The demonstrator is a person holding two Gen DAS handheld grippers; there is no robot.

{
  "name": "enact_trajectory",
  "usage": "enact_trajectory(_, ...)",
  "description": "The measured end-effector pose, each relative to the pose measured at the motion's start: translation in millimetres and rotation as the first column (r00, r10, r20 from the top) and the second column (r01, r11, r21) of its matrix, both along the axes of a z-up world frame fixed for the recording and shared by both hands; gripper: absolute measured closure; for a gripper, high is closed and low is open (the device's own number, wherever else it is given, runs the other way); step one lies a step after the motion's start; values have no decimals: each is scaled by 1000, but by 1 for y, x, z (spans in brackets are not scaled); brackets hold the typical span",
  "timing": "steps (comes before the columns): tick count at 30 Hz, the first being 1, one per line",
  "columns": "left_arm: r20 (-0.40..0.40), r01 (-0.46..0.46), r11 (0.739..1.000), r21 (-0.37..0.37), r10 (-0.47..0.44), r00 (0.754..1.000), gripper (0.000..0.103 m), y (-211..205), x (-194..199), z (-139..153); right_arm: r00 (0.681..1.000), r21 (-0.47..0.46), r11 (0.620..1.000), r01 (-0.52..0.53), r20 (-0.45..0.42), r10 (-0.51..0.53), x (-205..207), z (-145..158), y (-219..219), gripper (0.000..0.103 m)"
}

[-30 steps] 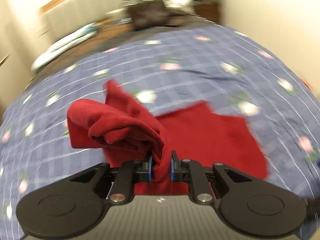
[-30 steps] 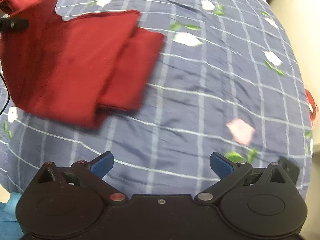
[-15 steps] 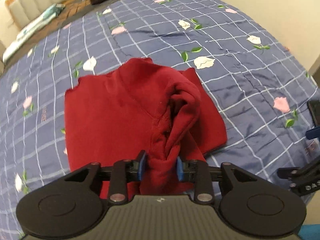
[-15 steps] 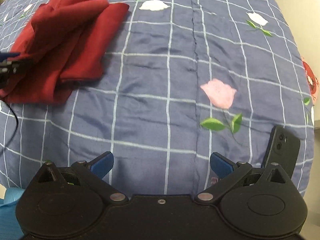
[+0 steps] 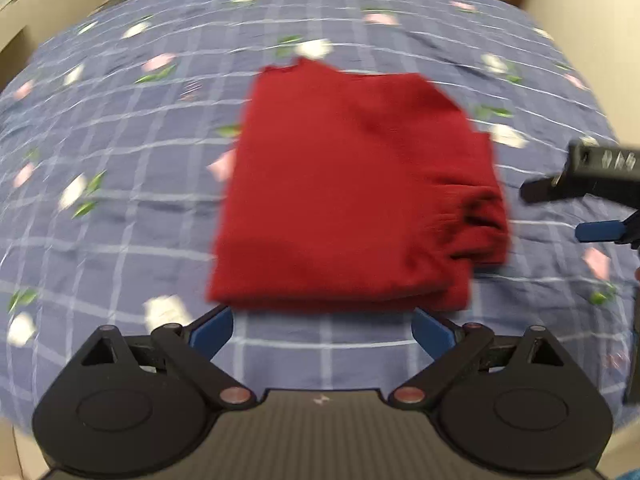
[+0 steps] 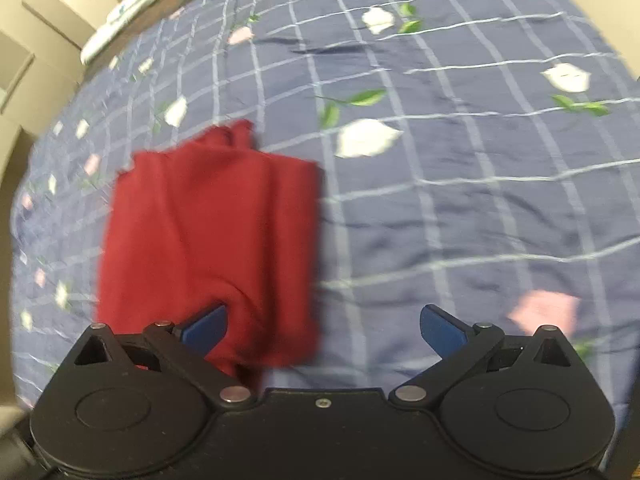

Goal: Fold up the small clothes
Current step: 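Close the right gripper on the edge of the folded sweater, then hold the edge with the right gripper and tug it to square the fold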

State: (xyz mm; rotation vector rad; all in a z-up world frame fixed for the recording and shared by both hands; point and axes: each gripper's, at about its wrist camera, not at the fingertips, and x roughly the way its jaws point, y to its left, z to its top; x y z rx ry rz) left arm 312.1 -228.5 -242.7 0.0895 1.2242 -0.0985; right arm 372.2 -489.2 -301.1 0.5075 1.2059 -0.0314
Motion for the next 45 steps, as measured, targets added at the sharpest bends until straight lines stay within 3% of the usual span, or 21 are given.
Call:
enact_trajectory(4, -27, -160, 986, 39, 161, 987, 4, 30, 4, -3, 1000, 66, 998, -22, -12, 23, 28, -8, 22, 26)
enact_trajectory(7, -39, -254, 967, 26, 254, 966, 4, 49, 5, -1, 998, 87, 996, -9, -54, 14, 40, -18, 33, 43)
enact_trajectory(10, -35, -303, 953, 15, 303, 952, 3, 61, 4, 5, 994, 109, 993, 55, -100, -44, 41, -27, 31, 54)
enact_trajectory(12, -28, -315, 949, 16, 316, 948, 3, 64, 3, 10, 992, 124, 989, 77, -113, -63, 37, -30, 28, 73)
enact_trajectory(15, -22, -319, 948, 18, 319, 947, 3, 66, 4, 13, 998, 110, 994, 9, -70, -1, 33, -22, 30, 85)
enact_trajectory(17, -23, -315, 949, 19, 316, 949, 3, 64, 6, 15, 999, 86, 995, -40, -31, 43, 31, -12, 31, 89)
enact_trajectory(21, -13, -300, 954, 14, 300, 954, 3, 59, 8, 20, 999, 59, 997, -39, 21, 38, 25, 4, 20, 90)
enact_trajectory(33, -17, -277, 961, 15, 277, 961, 3, 46, 7, 43, 997, 16, 999, -40, -61, 40, 15, -20, 20, 86)
enact_trajectory(45, 11, -225, 974, 11, 225, 974, 1, 36, 4, 71, 995, 6, 995, -99, 5, 99, 8, -8, 18, 85)
